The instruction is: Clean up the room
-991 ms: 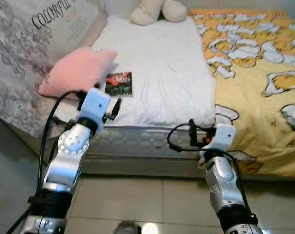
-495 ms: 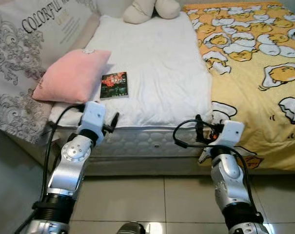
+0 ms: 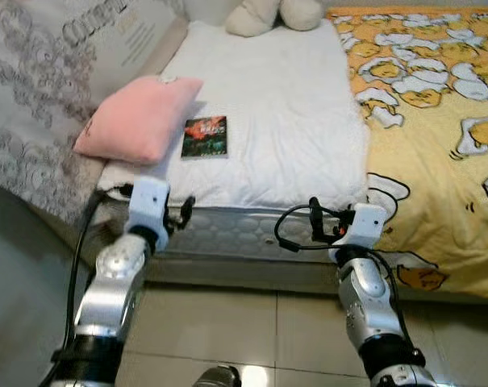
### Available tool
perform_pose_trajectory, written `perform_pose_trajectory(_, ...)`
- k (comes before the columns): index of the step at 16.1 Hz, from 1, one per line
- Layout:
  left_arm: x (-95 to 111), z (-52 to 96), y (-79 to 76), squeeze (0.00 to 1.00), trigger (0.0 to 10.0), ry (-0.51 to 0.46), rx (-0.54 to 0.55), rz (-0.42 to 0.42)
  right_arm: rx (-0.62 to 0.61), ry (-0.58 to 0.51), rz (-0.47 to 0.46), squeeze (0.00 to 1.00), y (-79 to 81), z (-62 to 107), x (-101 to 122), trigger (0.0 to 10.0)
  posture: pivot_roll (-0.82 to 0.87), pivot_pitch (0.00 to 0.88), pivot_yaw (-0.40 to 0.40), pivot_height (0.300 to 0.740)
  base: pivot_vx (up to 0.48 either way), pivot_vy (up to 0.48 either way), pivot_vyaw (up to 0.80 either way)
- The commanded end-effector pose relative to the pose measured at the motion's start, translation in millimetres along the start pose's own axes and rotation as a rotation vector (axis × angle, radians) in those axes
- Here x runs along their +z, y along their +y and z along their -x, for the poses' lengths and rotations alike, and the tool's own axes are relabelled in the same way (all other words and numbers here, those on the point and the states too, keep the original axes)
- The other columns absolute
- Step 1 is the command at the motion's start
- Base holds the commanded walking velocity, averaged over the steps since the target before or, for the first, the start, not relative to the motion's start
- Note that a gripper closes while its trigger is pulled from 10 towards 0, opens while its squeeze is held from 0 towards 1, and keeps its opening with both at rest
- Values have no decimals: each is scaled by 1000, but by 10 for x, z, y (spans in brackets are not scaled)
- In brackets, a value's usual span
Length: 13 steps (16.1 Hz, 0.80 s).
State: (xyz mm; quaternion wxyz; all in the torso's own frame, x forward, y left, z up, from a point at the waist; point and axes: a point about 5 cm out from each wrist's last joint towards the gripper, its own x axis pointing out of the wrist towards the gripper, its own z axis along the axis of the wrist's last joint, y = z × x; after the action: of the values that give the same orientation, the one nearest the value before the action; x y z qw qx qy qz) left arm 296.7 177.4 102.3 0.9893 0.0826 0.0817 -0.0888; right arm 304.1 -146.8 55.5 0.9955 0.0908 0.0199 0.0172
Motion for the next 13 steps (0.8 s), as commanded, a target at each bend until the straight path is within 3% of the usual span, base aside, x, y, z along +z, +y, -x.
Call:
perform_pose_trajectory(1,74,22,55,0,10000,-26,38,-3,47,0,7,533,91,-46,27,10000,258,0,32,740,0,0,525)
perform_pose_trajectory(4,-36,171,92,0,10000,-5,73,24,114,-12,62,537,104,-58,84,10000,298,0,-14,740,0,0,523)
perform_pose_trajectory(5,-111,249,127,0,10000,4,103,81,125,-40,85,533,86,-57,150,10000,303,0,-27,740,0,0,519)
perform_pose_trajectory(6,-182,328,194,0,10000,-9,167,247,136,-80,104,533,105,-71,266,10000,306,0,-46,740,0,0,525)
perform_pose_trajectory(8,-192,384,243,0,10000,-46,217,332,153,-98,102,537,138,-68,317,10000,304,0,-58,740,0,0,522)
perform_pose_trajectory(11,-96,311,83,0,10000,-42,130,142,168,-16,99,549,194,37,94,10000,296,0,-68,740,0,0,519)
perform_pose_trajectory(13,-143,326,120,0,10000,-25,167,215,178,-3,102,553,219,45,95,10000,291,0,-74,740,0,0,519)
